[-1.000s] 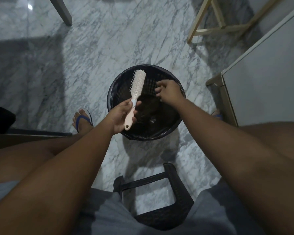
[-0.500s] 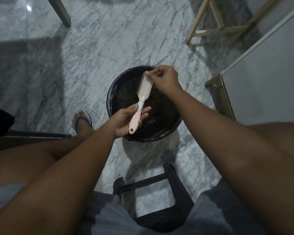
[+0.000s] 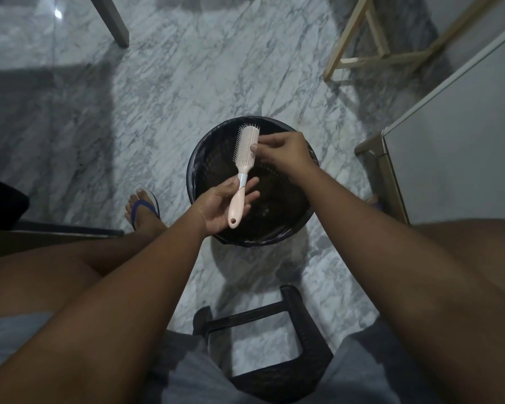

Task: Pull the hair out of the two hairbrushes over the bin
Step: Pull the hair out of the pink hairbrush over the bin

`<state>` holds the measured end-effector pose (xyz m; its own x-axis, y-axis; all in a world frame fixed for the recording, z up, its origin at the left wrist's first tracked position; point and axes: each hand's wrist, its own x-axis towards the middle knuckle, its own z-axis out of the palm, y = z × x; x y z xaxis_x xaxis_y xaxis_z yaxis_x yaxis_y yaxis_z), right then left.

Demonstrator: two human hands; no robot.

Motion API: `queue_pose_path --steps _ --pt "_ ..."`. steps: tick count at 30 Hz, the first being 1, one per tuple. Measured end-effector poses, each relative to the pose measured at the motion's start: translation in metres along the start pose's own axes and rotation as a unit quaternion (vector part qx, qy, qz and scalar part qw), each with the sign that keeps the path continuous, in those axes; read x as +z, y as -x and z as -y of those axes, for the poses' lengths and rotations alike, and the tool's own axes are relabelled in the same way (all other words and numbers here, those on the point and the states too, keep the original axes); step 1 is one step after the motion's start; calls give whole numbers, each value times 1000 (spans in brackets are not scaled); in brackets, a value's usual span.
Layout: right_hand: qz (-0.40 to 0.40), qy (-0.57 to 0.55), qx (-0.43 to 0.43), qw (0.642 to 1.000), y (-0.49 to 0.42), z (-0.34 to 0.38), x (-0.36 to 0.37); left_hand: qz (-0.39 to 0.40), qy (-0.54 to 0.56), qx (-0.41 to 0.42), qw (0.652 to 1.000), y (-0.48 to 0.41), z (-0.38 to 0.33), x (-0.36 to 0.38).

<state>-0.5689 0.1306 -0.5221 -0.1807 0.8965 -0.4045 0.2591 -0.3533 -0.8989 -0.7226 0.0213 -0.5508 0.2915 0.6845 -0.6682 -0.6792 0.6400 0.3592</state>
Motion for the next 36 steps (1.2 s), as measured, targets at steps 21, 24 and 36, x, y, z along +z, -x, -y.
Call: queue_pose_path --steps 21,24,36 --pt "54 234 -35 970 0 -1 5 1 -61 -2 998 -4 3 -14" --pt "5 241 -44 969 -3 7 11 -5 -106 4 994 -4 4 -8" --pt "-131 174 -17 976 -31 22 -10 38 -52 -33 997 -1 1 -2"
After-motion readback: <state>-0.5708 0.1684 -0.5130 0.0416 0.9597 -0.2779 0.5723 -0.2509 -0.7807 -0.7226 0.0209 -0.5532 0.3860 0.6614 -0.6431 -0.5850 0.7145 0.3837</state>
